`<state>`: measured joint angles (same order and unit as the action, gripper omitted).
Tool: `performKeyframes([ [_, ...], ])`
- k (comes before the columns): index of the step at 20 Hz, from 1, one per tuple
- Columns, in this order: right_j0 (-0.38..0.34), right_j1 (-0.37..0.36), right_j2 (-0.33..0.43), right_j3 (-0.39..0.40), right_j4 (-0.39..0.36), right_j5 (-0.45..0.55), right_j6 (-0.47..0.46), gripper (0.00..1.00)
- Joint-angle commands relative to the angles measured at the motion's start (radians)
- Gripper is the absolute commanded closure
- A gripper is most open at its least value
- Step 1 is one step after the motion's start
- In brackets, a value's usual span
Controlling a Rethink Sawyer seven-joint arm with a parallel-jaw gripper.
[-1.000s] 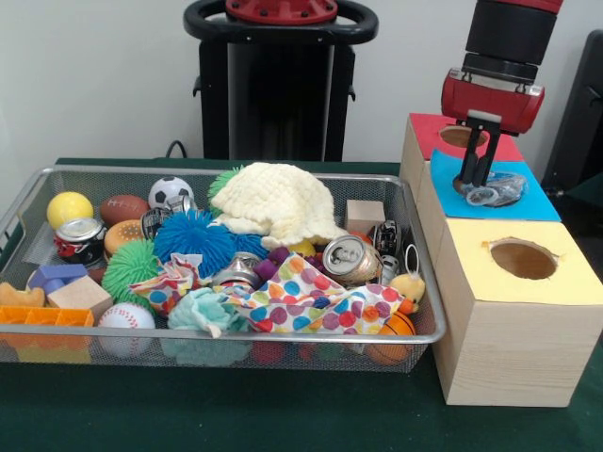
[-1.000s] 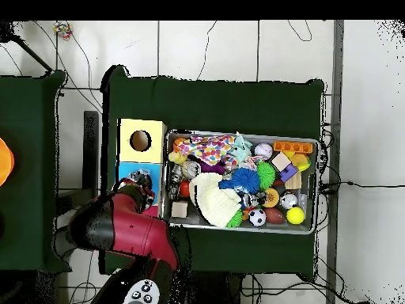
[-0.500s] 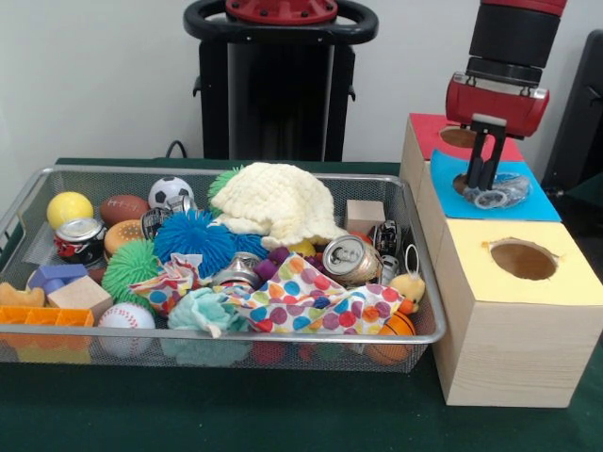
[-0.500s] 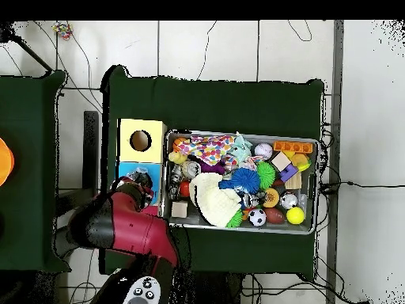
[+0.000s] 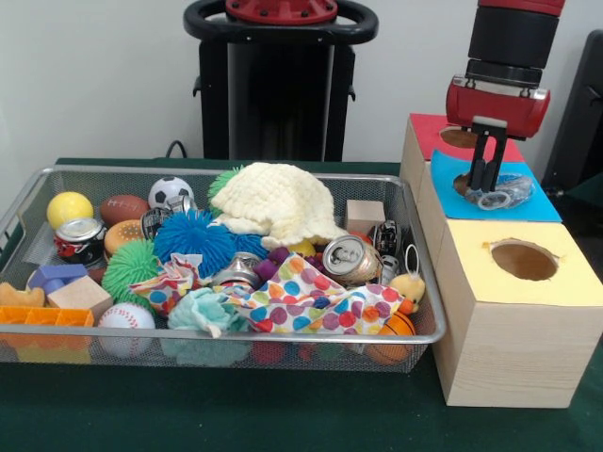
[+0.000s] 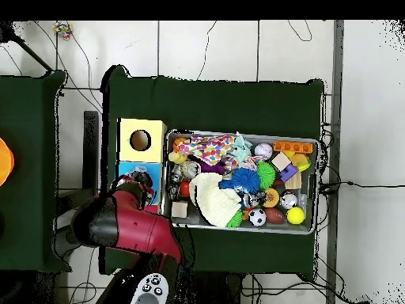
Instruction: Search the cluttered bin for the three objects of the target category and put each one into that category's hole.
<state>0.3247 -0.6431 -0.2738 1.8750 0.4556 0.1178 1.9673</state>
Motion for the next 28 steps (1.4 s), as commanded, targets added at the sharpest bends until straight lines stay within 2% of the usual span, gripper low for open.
performKeyframes([
  [1,-0.029,0.197,0.159,-0.022,-0.039,-0.142,0.170,1.00],
  [10,-0.047,0.256,0.154,-0.051,-0.092,-0.179,0.138,1.00],
  [15,-0.031,0.282,0.116,-0.075,-0.110,-0.155,0.120,1.00],
  [20,0.010,0.328,0.040,-0.117,-0.118,-0.099,0.099,1.00],
  [25,-0.015,0.337,0.059,-0.116,-0.149,-0.099,0.091,1.00],
  [28,-0.008,0.354,0.044,-0.127,-0.157,-0.093,0.094,1.00],
])
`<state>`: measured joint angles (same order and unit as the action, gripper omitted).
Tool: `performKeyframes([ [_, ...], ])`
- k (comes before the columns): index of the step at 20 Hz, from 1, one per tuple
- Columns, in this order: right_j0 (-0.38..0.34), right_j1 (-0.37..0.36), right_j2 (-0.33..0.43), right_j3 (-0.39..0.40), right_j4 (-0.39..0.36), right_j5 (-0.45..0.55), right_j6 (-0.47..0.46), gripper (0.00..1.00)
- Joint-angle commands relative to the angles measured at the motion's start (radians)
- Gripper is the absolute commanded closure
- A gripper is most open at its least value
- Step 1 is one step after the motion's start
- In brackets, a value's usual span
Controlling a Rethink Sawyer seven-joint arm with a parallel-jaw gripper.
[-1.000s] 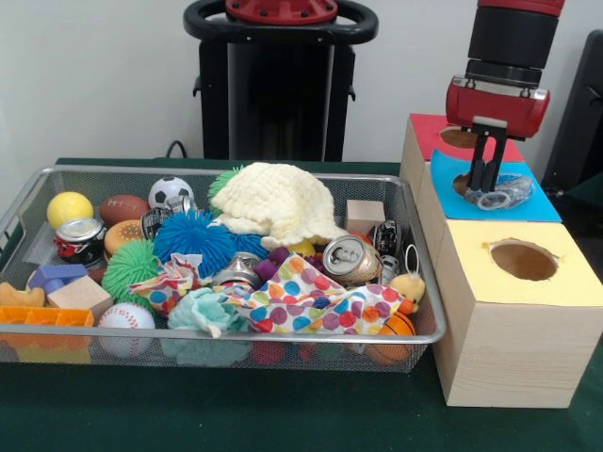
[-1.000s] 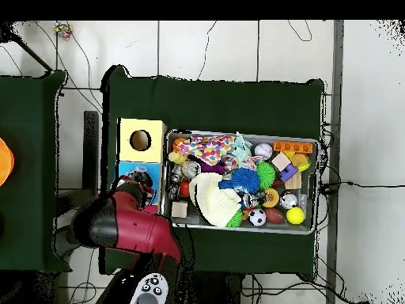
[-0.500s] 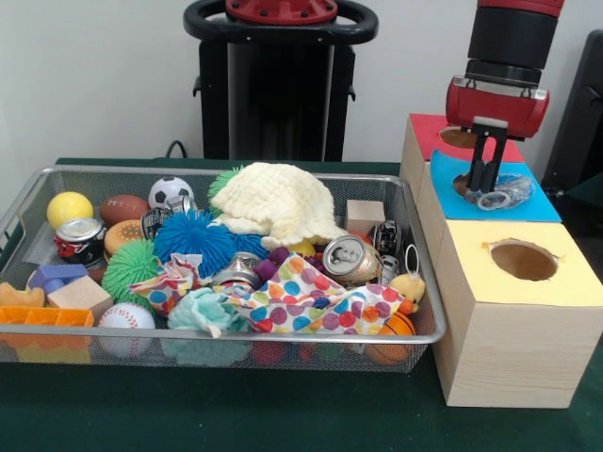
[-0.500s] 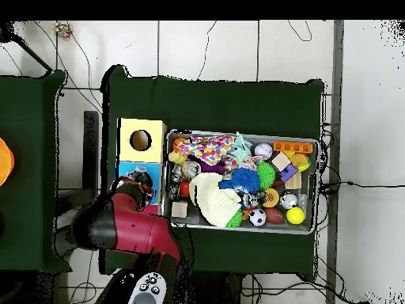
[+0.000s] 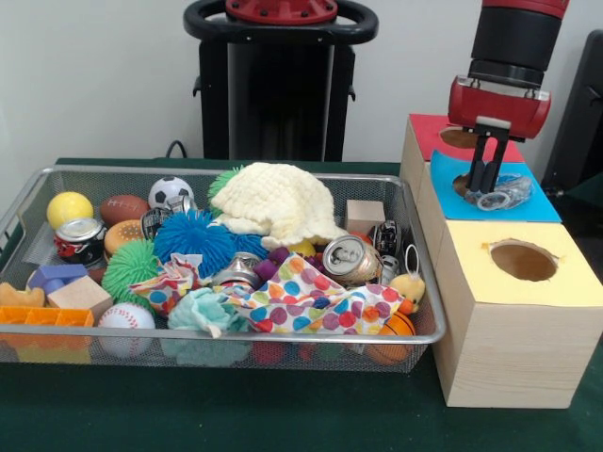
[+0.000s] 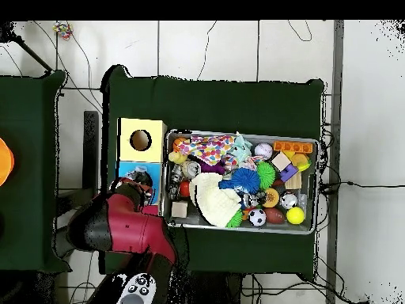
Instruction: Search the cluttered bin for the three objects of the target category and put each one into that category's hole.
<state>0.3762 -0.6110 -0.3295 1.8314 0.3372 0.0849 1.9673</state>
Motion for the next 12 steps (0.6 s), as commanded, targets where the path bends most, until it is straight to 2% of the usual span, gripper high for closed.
performKeyframes([
  [1,-0.065,0.325,0.100,-0.083,-0.047,-0.061,0.092,1.00],
  [7,-0.092,0.361,0.121,-0.096,-0.070,-0.029,0.084,1.00],
  [10,-0.169,0.388,0.204,-0.088,-0.093,-0.054,0.074,1.00],
  [12,-0.180,0.399,0.212,-0.100,-0.102,-0.044,0.064,1.00],
])
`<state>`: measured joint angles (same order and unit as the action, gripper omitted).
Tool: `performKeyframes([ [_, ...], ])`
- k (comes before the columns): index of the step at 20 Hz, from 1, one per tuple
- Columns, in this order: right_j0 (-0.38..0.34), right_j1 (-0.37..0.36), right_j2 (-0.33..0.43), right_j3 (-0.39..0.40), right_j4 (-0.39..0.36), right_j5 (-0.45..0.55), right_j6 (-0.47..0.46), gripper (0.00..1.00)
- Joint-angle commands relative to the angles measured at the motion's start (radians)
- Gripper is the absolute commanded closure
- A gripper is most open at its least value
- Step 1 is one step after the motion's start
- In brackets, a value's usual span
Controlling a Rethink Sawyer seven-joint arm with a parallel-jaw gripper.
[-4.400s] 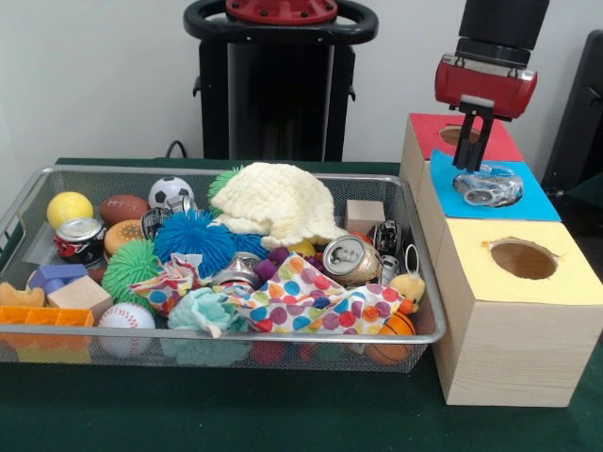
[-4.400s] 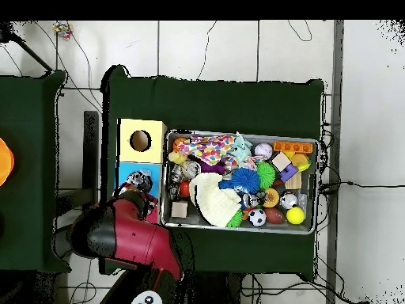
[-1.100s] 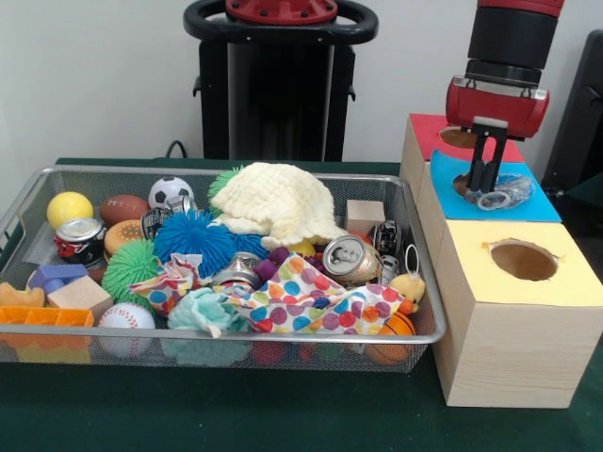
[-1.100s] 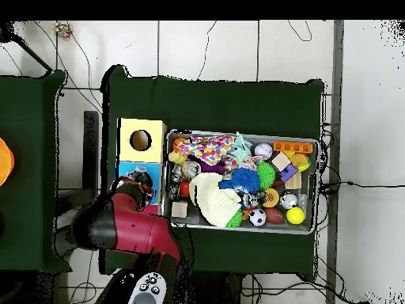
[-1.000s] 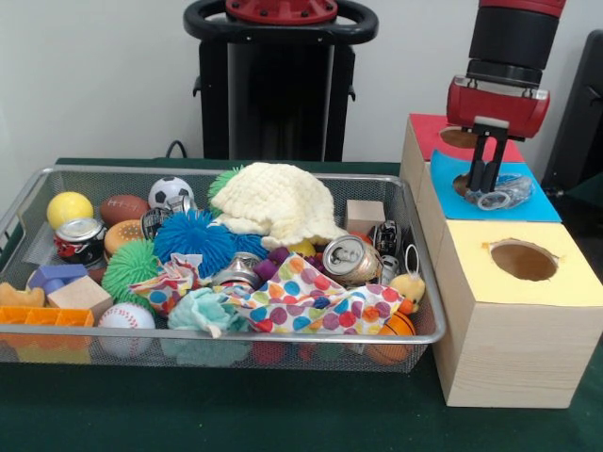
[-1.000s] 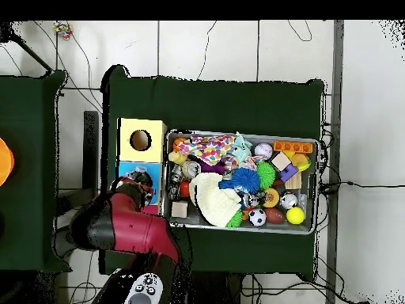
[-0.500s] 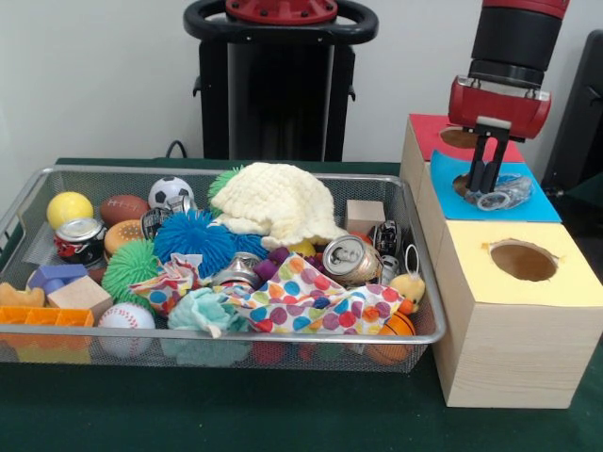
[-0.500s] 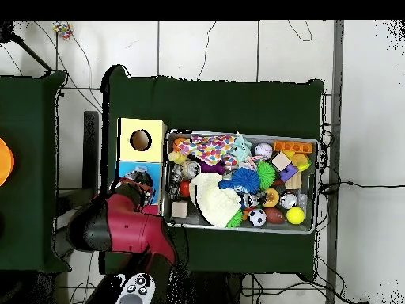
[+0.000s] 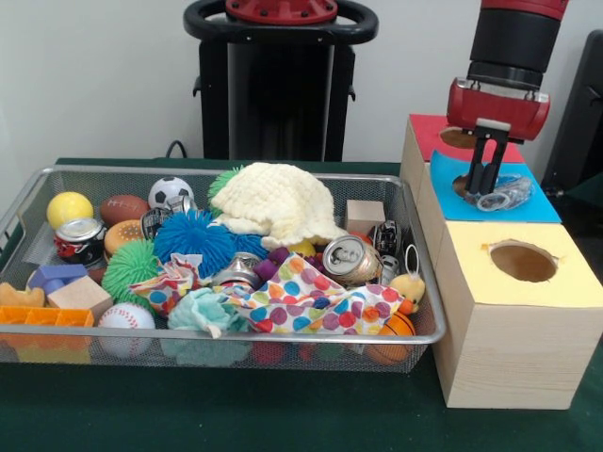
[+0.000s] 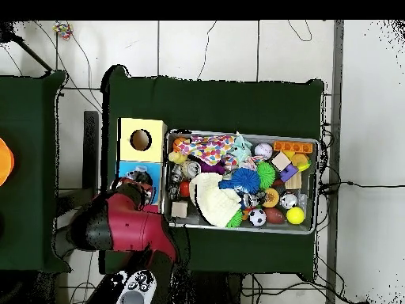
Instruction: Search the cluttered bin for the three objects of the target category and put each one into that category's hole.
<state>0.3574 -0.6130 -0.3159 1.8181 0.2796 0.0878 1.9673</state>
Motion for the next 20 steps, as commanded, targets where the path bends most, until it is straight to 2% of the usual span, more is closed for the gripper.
performKeyframes([
  [1,-0.159,0.404,0.196,-0.091,-0.047,-0.042,0.065,1.00],
  [3,-0.169,0.412,0.205,-0.097,-0.059,-0.046,0.063,1.00],
  [8,-0.262,0.437,0.294,-0.095,-0.154,-0.090,0.012,1.00],
  [13,-0.293,0.463,0.317,-0.112,-0.212,-0.058,-0.004,1.00],
  [20,-0.320,0.514,0.328,-0.136,-0.282,-0.089,0.017,1.00],
])
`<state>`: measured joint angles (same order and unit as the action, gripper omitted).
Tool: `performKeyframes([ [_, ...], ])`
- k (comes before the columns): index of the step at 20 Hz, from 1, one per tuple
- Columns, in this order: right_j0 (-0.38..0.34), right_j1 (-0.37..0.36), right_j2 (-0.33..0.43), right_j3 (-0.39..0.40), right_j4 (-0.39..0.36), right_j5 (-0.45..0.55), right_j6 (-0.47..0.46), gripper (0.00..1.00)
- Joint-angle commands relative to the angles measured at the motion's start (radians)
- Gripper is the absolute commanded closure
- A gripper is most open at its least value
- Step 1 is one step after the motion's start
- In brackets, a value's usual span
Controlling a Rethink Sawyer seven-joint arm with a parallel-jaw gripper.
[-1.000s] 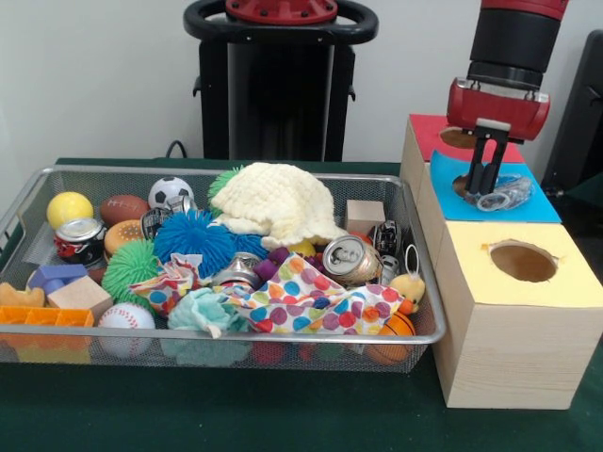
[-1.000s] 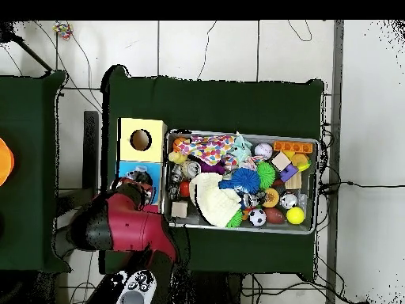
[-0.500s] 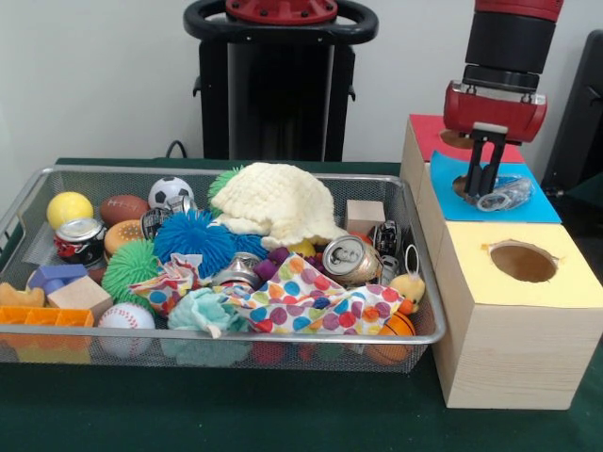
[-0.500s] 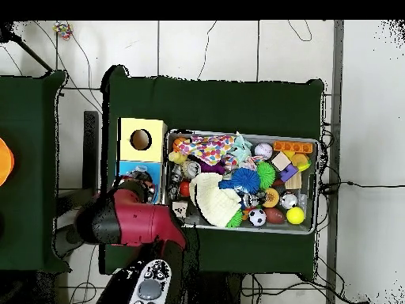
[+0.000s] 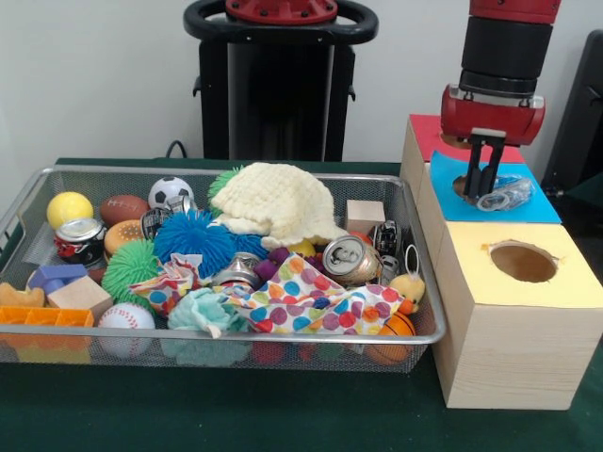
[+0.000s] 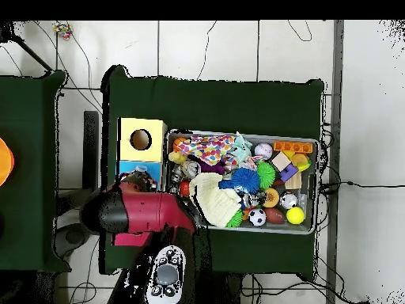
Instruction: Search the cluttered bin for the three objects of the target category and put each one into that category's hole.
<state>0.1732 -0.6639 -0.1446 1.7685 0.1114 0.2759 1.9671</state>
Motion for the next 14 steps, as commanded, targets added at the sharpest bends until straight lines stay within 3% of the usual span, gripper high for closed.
performKeyframes([
  [1,-0.137,0.567,0.156,-0.089,-0.122,-0.278,0.021,1.00],
  [7,-0.137,0.575,0.153,-0.105,-0.152,-0.281,0.043,1.00],
  [14,-0.115,0.504,0.139,-0.079,-0.171,-0.209,0.044,1.00],
])
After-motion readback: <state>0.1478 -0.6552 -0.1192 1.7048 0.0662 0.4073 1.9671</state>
